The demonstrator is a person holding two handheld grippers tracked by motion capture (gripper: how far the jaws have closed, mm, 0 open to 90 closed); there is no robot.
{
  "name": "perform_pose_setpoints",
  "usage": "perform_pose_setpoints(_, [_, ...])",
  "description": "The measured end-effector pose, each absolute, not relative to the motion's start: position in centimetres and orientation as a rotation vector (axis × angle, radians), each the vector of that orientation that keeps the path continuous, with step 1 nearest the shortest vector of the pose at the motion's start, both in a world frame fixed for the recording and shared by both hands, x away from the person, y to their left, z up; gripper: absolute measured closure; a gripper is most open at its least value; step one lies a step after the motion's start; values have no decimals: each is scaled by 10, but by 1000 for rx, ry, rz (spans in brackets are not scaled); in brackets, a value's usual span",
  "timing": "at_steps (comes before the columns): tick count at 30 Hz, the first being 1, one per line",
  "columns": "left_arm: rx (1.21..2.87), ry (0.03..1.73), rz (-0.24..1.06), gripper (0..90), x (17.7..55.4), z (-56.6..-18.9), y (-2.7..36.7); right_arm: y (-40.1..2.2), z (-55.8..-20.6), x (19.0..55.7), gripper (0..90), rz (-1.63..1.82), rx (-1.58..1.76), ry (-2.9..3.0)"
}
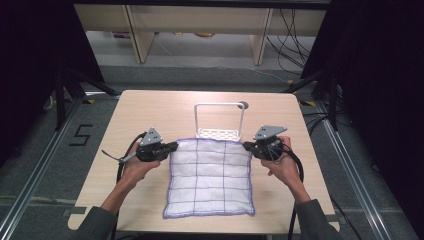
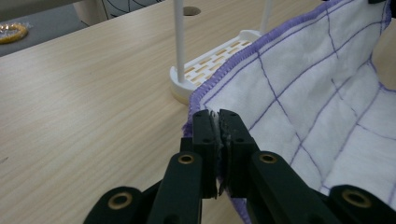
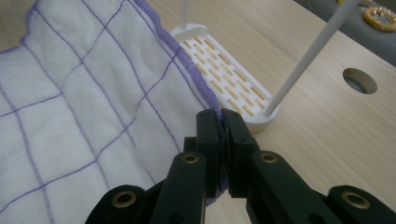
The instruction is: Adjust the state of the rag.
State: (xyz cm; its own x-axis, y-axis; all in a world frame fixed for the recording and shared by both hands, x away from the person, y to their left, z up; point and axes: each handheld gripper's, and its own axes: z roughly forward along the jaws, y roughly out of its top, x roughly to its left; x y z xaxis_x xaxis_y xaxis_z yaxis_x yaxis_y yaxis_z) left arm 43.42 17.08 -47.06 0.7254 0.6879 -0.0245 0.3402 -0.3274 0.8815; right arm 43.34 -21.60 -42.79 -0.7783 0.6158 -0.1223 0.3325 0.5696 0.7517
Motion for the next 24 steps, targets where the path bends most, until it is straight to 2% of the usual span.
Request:
perform_pose_setpoints(10, [1957,665,474,845,384,-468,178,-219,-425,390,867,1101,687,2460])
perform_pose_setpoints(15, [1968,631,436,836,353,-479,180,-222,-433,367,864,1089,670,2513])
perform_pose_setpoints(24, [2001,592,430,816,325,-491,182,-225,-452,339,860,1043,663,2564])
